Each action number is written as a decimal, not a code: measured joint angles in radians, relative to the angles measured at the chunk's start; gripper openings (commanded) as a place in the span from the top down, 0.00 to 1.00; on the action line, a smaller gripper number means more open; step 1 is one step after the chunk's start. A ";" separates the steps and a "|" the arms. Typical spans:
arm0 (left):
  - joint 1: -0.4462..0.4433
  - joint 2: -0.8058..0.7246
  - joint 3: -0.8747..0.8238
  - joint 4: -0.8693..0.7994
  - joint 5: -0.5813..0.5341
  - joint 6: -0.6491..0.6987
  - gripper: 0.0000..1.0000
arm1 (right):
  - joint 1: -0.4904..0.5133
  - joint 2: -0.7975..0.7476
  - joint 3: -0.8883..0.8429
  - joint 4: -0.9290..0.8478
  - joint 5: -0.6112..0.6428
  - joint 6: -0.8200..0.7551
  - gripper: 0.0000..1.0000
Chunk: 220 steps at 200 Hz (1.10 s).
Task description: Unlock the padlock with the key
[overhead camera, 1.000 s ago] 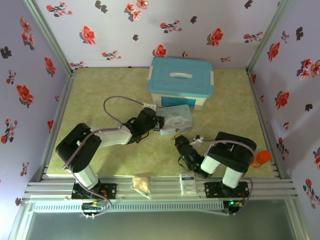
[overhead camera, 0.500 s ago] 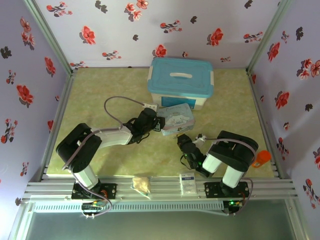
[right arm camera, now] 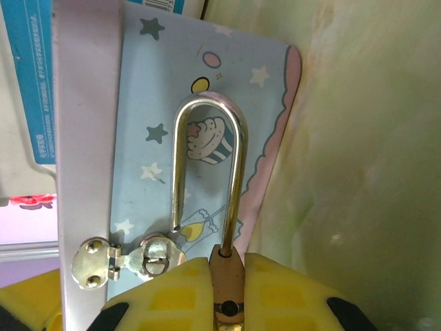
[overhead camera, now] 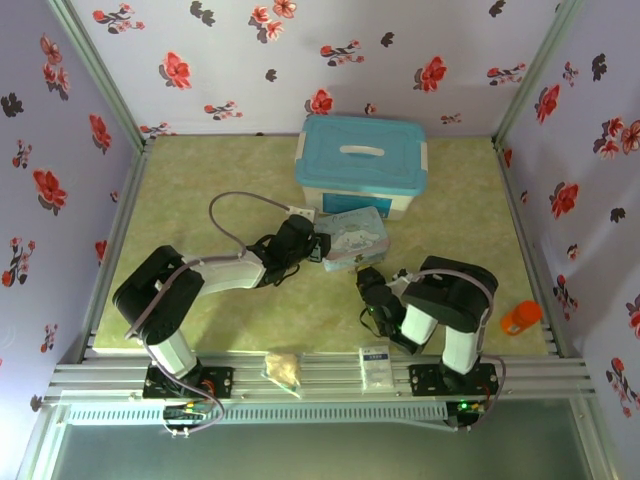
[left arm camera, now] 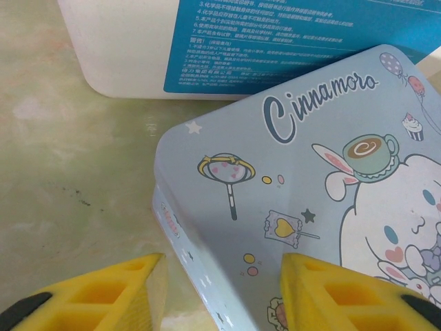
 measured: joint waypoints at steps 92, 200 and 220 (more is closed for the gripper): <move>0.028 0.005 0.032 -0.047 0.023 0.002 0.51 | -0.193 -0.551 0.016 -0.825 -0.445 -0.209 1.00; 0.044 -0.033 0.031 -0.083 0.022 0.036 0.43 | -0.629 -0.723 0.235 -1.691 -0.975 -0.742 0.87; 0.046 -0.072 0.013 -0.084 0.023 0.046 0.42 | -0.634 -0.687 0.288 -1.794 -0.966 -0.802 0.77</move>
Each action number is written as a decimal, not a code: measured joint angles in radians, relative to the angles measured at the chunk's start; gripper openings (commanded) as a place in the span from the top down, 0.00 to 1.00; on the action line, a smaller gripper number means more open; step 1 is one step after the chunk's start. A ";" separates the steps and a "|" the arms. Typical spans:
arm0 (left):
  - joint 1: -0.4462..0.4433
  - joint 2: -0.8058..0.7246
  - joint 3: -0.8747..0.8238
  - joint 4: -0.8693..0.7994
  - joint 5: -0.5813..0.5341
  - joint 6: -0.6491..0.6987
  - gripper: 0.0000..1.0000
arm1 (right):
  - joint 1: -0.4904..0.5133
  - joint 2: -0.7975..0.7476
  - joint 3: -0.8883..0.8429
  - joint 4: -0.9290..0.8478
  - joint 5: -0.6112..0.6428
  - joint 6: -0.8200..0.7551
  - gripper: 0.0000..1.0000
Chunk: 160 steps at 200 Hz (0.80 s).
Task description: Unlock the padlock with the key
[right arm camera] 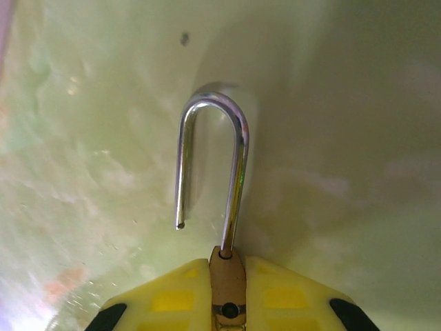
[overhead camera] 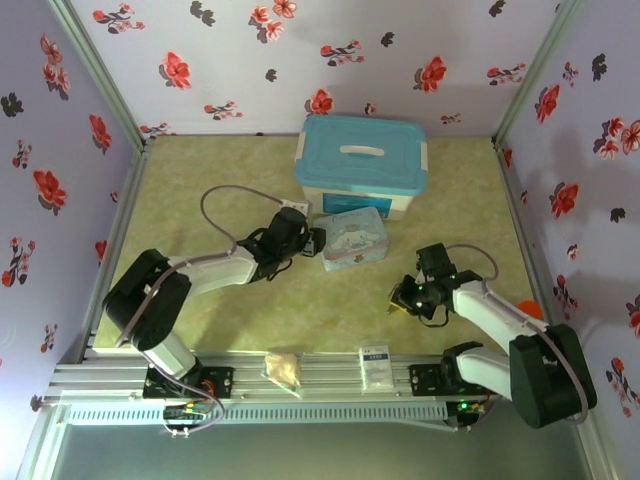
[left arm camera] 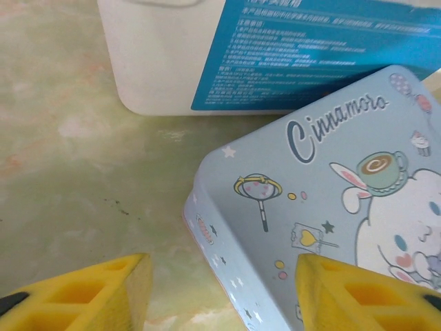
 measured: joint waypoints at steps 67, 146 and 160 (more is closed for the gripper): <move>0.027 -0.093 -0.063 -0.033 -0.009 0.023 0.39 | -0.001 0.039 0.151 -0.164 0.148 -0.100 0.65; 0.184 -0.275 -0.108 -0.131 -0.061 0.084 0.01 | 0.005 -0.077 0.212 -0.127 0.387 -0.198 0.17; 0.247 -0.296 -0.100 -0.159 -0.090 0.108 0.00 | -0.001 -0.098 0.221 -0.074 0.456 -0.245 0.15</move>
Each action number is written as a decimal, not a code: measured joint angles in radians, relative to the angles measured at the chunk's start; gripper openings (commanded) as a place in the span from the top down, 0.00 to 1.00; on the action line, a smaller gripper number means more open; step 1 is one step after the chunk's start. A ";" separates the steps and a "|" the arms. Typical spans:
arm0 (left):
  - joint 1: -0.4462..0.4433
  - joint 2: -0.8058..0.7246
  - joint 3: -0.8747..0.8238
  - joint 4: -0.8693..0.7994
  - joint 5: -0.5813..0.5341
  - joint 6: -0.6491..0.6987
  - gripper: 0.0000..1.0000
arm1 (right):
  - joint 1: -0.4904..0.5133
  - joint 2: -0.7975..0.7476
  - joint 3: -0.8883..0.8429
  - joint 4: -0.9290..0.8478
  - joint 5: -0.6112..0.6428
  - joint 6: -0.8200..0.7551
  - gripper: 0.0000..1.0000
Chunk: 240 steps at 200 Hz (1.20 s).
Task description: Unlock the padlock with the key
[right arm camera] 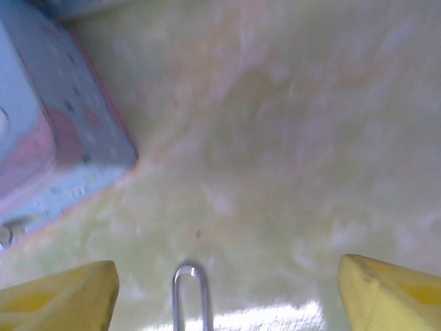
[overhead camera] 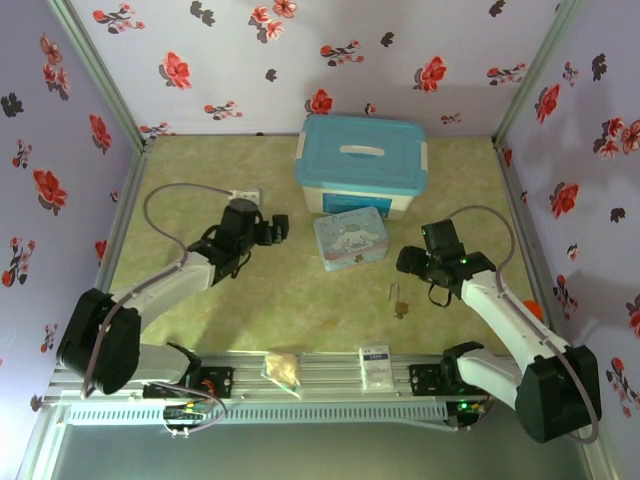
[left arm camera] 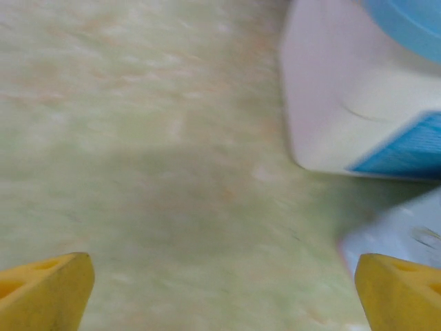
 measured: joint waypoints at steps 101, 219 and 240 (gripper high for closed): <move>0.348 0.118 -0.150 0.249 -0.250 0.283 0.01 | -0.236 0.102 -0.343 0.887 0.270 -0.386 0.15; 0.521 0.210 -0.401 0.821 -0.003 0.319 0.00 | -0.266 0.525 -0.317 1.442 0.182 -0.414 0.01; 0.515 0.210 -0.401 0.842 -0.014 0.319 0.00 | -0.266 0.523 -0.306 1.445 0.182 -0.414 0.01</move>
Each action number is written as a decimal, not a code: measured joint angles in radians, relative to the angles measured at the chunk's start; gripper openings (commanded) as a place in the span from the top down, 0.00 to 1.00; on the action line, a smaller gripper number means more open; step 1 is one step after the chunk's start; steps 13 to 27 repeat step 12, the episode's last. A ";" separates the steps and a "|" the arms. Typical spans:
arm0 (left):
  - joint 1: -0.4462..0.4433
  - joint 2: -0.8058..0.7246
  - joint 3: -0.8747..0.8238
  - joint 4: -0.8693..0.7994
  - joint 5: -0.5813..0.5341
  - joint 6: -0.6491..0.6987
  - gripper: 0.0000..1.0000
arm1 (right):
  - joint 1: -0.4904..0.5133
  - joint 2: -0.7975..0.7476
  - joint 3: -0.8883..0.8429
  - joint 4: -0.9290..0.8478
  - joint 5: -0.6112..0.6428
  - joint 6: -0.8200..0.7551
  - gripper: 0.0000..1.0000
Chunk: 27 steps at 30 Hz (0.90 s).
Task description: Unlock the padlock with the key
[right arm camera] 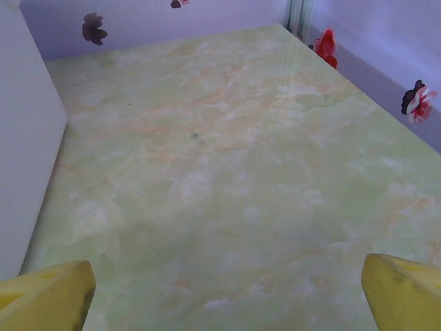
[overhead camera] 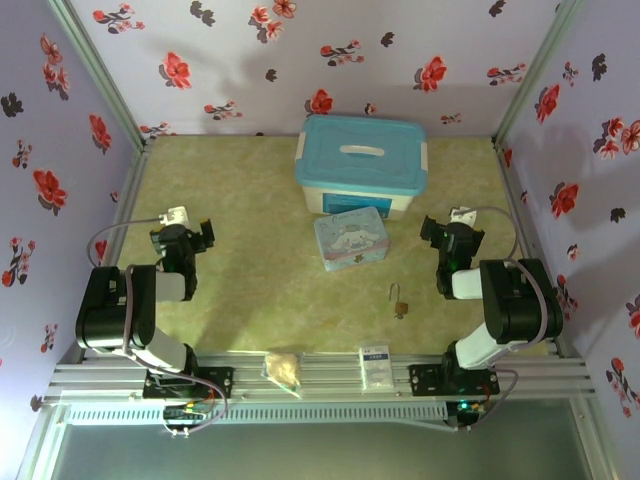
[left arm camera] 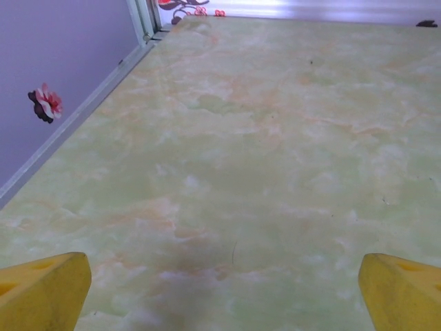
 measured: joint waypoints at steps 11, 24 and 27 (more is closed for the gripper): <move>-0.008 0.000 0.000 0.026 -0.017 0.000 0.00 | -0.011 0.000 0.002 -0.011 -0.006 0.000 0.01; -0.008 0.001 0.000 0.027 -0.017 0.000 0.00 | -0.011 0.000 0.002 -0.011 -0.008 0.000 0.01; -0.008 0.001 0.000 0.027 -0.017 0.000 0.00 | -0.011 0.000 0.002 -0.011 -0.008 0.000 0.01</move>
